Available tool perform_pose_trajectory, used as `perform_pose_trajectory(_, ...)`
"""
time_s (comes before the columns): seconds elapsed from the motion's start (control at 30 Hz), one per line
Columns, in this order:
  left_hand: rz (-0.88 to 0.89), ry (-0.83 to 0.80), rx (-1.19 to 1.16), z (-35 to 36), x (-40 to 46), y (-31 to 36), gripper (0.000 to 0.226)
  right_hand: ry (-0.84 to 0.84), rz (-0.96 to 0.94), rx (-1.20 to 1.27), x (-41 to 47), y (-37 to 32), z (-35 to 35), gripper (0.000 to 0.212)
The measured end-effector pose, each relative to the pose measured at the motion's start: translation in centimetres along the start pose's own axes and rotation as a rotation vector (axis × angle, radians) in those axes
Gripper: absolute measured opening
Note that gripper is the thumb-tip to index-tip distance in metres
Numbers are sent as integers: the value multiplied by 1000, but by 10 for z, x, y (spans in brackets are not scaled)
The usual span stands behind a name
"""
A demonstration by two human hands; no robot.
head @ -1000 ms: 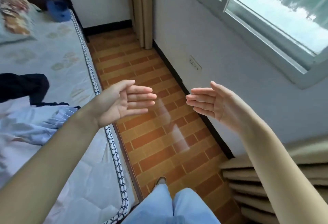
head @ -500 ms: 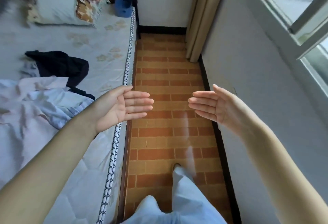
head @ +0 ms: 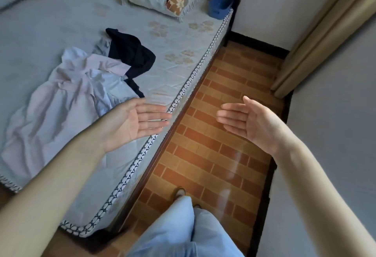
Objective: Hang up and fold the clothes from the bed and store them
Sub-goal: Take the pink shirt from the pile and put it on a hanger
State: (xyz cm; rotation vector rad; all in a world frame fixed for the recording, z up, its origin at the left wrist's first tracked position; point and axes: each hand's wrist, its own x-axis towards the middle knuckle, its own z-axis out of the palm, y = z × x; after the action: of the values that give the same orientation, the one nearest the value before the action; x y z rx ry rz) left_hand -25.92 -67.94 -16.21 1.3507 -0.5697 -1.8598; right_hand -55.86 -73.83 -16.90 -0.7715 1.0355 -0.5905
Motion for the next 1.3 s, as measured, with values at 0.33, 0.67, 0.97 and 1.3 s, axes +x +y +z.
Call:
perform_pose_trajectory(0.33, 60, 85, -86, -35, 52, 44, 52, -119, 87, -99, 104, -53, 26, 52)
perform_pose_trajectory(0.67, 170, 142, -155, -92, 108, 137, 47, -201, 49, -200, 223, -144, 79, 51)
perform_pose_trajectory(0.97, 174, 278, -259, -146, 120, 157, 48, -314, 160, -280, 308, -155, 127, 51)
perform_pose_trajectory(1.3, 197, 454, -398, -202, 152, 174, 49, -529, 282, -412, 429, -186, 182, 49)
